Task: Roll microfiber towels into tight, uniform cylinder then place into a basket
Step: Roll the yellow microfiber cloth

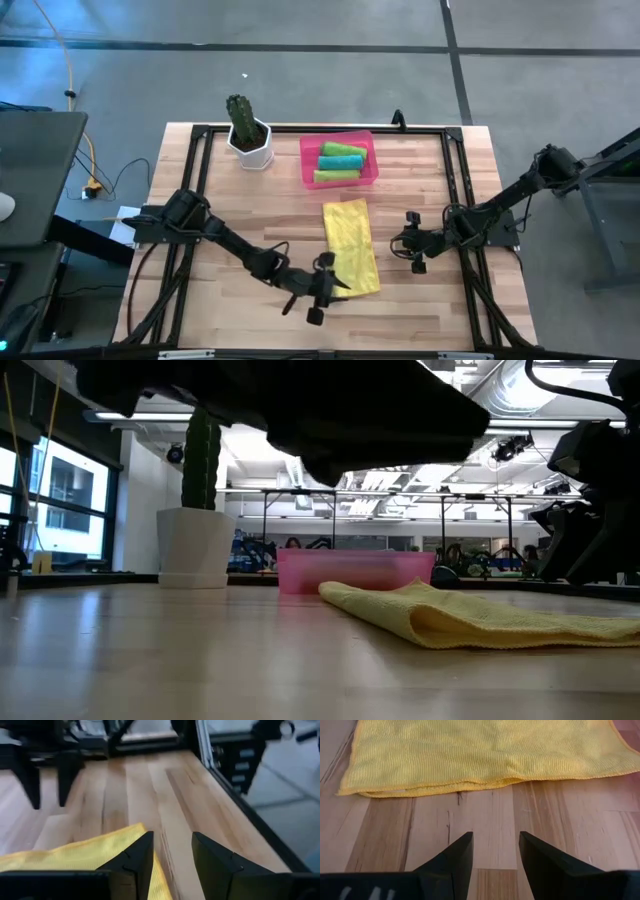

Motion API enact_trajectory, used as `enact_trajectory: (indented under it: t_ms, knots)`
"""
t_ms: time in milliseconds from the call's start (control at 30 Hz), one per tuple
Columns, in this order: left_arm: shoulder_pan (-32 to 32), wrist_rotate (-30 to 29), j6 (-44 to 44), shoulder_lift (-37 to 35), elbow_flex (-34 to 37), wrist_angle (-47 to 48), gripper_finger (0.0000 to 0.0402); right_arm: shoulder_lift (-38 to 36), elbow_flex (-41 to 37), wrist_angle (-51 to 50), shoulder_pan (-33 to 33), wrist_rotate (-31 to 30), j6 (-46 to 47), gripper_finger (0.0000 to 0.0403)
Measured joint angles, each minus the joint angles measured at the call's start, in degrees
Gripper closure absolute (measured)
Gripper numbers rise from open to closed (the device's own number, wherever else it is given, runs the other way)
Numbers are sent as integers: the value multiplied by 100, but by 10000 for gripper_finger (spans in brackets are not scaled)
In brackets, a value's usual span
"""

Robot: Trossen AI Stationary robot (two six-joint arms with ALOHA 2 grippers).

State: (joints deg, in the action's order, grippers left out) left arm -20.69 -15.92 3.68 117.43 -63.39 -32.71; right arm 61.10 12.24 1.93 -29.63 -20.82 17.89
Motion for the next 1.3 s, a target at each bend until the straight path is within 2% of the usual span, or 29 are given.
enact_trajectory:
  t_ms: [267,633,900,1100,1300]
  knots:
    - [6,-573,288,-4,117,-460,278,0,1,0,0,0,0,249]
    - [84,-595,-520,-4,117,-444,278,2,1,0,0,0,0,249]
    - [252,-548,-149,-5,117,-396,278,2,0,0,0,-2,0,249]
    - [269,-477,-192,-9,116,356,278,2,1,0,2,0,0,249]
    - [269,341,-265,-9,117,1470,278,2,1,0,0,0,0,249]
